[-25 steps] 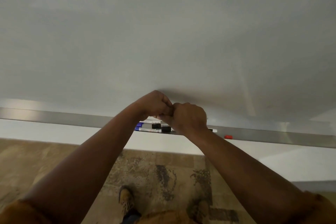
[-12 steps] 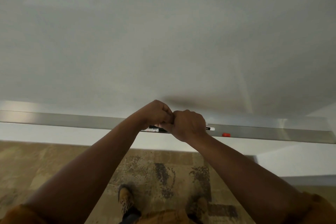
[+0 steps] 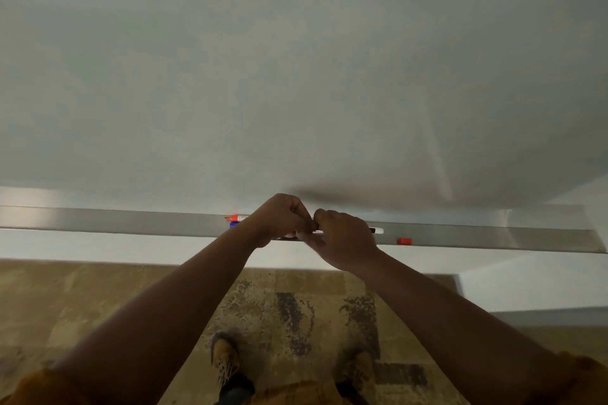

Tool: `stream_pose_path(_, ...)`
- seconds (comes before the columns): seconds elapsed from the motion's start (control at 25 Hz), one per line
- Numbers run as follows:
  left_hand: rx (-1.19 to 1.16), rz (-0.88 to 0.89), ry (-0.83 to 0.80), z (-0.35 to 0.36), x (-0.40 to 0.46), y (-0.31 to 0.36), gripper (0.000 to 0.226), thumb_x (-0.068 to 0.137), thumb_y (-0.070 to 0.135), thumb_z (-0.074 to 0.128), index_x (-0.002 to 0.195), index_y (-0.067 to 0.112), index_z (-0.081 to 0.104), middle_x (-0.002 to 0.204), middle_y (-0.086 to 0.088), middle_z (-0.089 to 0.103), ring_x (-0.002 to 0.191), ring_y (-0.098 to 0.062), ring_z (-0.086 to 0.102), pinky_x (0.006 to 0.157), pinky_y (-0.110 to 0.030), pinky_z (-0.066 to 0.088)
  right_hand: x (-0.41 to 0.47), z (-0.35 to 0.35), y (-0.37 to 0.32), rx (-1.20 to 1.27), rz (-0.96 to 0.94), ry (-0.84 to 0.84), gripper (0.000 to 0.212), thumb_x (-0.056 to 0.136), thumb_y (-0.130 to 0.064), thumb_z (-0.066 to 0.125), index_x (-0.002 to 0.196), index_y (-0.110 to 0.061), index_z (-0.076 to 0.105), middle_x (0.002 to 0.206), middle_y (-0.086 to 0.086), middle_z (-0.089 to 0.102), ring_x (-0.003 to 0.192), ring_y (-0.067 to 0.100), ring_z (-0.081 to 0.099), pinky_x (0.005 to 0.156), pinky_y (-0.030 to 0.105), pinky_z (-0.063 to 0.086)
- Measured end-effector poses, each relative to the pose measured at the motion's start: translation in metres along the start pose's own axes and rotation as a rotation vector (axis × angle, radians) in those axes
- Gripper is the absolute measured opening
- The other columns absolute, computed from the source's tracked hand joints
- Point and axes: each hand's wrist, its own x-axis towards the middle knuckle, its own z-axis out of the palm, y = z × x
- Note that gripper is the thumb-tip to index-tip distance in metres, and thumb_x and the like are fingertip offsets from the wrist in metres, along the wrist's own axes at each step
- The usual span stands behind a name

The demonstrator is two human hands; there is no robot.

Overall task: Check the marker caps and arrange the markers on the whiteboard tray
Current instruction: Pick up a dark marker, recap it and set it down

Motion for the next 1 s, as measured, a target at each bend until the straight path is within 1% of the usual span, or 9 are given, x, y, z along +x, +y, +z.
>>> stream_pose_path(0.12, -0.039, -0.046, -0.031, 0.007, 0.002, -0.002, 0.011, 0.081, 0.009, 0.076, 0.077, 0.01, 0.066, 0.064, -0.003, 0.064, 0.055, -0.012, 0.057, 0.05, -0.021, 0.046, -0.001, 0.0, -0.001, -0.074, 0.08, -0.021, 0.05, 0.081, -0.073, 0.04, 0.066, -0.025, 0.043, 0.056, -0.006, 0.049, 0.053, 0.017, 0.048, 0.051, 0.03, 0.034)
stream_pose_path(0.2, -0.013, -0.042, -0.032, 0.012, 0.004, -0.004, 0.004, 0.083, 0.008, 0.071, 0.081, 0.009, 0.067, 0.067, -0.005, 0.064, 0.054, -0.013, 0.055, 0.049, -0.021, 0.043, 0.001, 0.003, 0.005, -0.098, 0.091, -0.047, 0.05, 0.08, -0.074, 0.038, 0.068, -0.026, 0.046, 0.057, -0.006, 0.051, 0.053, 0.016, 0.048, 0.052, 0.03, 0.036)
stream_pose_path(0.32, 0.134, 0.02, 0.016, 0.02, 0.008, -0.011, 0.009, 0.083, 0.006, 0.063, 0.091, 0.009, 0.067, 0.081, -0.005, 0.066, 0.071, -0.017, 0.059, 0.062, -0.026, 0.045, -0.003, 0.018, 0.03, -0.069, 0.024, -0.076, 0.034, 0.089, -0.054, 0.042, 0.089, -0.021, 0.05, 0.079, -0.001, 0.06, 0.068, 0.023, 0.057, 0.061, 0.037, 0.046)
stream_pose_path(0.4, 0.33, 0.068, 0.075, 0.025, 0.011, -0.02, 0.013, 0.085, 0.011, 0.059, 0.095, 0.016, 0.065, 0.095, 0.0, 0.065, 0.086, -0.018, 0.06, 0.072, -0.029, 0.049, -0.011, 0.032, 0.055, -0.085, -0.03, -0.093, 0.022, 0.095, -0.034, 0.046, 0.103, -0.015, 0.052, 0.094, 0.005, 0.058, 0.08, 0.027, 0.058, 0.068, 0.041, 0.048)
stream_pose_path(0.48, 0.477, 0.107, 0.099, 0.03, 0.014, -0.032, 0.015, 0.087, 0.016, 0.056, 0.098, 0.021, 0.064, 0.102, 0.001, 0.065, 0.091, -0.019, 0.061, 0.08, -0.033, 0.052, -0.02, 0.042, 0.079, -0.146, -0.029, -0.098, 0.018, 0.093, -0.019, 0.055, 0.109, -0.011, 0.056, 0.106, 0.009, 0.054, 0.089, 0.031, 0.056, 0.07, 0.043, 0.048)
stream_pose_path(0.6, 0.589, 0.127, 0.135, 0.035, 0.017, -0.046, 0.012, 0.09, 0.02, 0.053, 0.096, 0.021, 0.063, 0.096, 0.001, 0.067, 0.087, -0.02, 0.062, 0.078, -0.035, 0.055, -0.025, 0.048, 0.099, -0.158, 0.002, -0.099, 0.039, 0.079, 0.002, 0.064, 0.116, -0.008, 0.06, 0.111, 0.011, 0.054, 0.097, 0.033, 0.054, 0.074, 0.046, 0.049)
stream_pose_path(0.68, 0.605, 0.146, 0.158, 0.038, 0.018, -0.051, 0.013, 0.091, 0.021, 0.052, 0.094, 0.02, 0.064, 0.093, 0.001, 0.068, 0.084, -0.019, 0.063, 0.077, -0.037, 0.057, -0.026, 0.05, 0.102, -0.132, -0.01, -0.069, 0.045, 0.076, 0.005, 0.066, 0.119, -0.008, 0.061, 0.11, 0.01, 0.058, 0.1, 0.033, 0.054, 0.077, 0.046, 0.05)
stream_pose_path(0.88, 0.608, 0.181, 0.237, 0.041, 0.02, -0.058, 0.015, 0.094, 0.02, 0.053, 0.095, 0.018, 0.067, 0.09, -0.002, 0.07, 0.081, -0.019, 0.064, 0.072, -0.035, 0.057, -0.024, 0.05, 0.103, -0.071, -0.035, -0.065, 0.034, 0.076, 0.003, 0.073, 0.105, -0.011, 0.067, 0.098, 0.007, 0.069, 0.091, 0.028, 0.06, 0.076, 0.039, 0.049)
stream_pose_path(1.0, 0.63, 0.185, 0.261, 0.042, 0.02, -0.059, 0.016, 0.094, 0.017, 0.053, 0.092, 0.017, 0.068, 0.088, -0.003, 0.07, 0.078, -0.018, 0.064, 0.07, -0.033, 0.057, -0.022, 0.05, 0.106, -0.046, -0.056, -0.088, 0.027, 0.081, 0.002, 0.07, 0.106, -0.008, 0.07, 0.101, 0.009, 0.067, 0.095, 0.027, 0.059, 0.077, 0.038, 0.053)
